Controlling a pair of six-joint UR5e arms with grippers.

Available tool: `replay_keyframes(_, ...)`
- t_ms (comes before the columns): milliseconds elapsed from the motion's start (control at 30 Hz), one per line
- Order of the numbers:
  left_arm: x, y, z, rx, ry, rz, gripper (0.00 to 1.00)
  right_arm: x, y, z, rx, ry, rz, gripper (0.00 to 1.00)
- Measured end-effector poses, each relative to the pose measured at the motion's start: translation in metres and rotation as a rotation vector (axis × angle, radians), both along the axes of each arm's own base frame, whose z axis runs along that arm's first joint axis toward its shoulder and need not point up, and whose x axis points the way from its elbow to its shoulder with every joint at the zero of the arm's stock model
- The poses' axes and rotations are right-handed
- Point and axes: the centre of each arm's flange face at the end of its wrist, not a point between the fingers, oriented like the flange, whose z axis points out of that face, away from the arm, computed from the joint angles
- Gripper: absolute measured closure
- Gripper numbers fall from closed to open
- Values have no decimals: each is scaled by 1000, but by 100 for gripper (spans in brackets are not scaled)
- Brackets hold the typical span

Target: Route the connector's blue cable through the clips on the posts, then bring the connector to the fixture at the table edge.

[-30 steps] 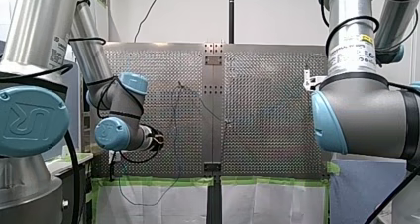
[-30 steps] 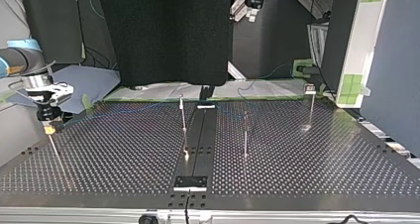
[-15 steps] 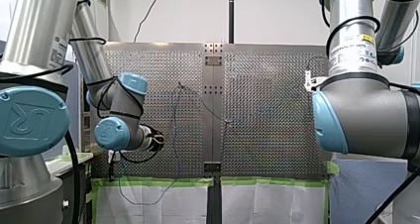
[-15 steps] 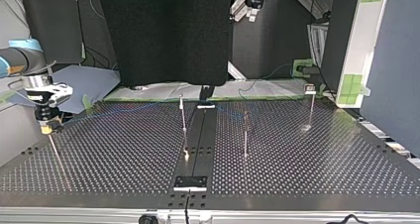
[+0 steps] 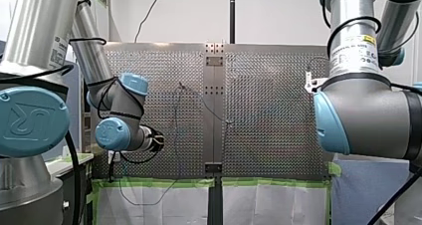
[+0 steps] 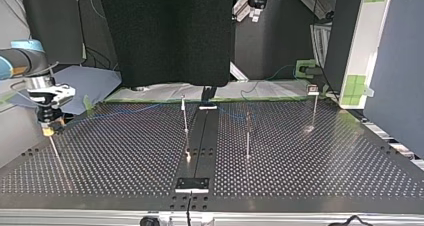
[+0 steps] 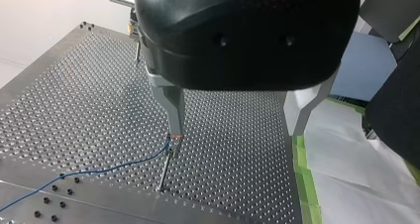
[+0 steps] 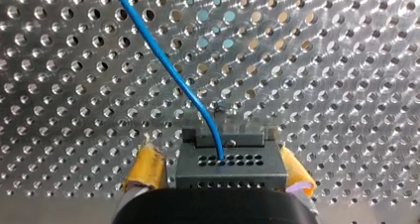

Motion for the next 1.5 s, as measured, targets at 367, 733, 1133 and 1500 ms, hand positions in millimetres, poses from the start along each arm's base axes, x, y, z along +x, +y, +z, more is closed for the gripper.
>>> replay_keyframes(367,0,0,0,1,-1,2,0,5,-4,7,-18,-12,7,0)
replay_keyframes(733,0,0,0,2,-1,1,0,7,-4,7,-13,-16,9,0)
replay_keyframes(1133,0,0,0,2,-1,2,0,10,-2,5,0,-15,7,0)
replay_keyframes(1500,0,0,0,3,0,2,0,15,-1,5,0,-13,14,0)
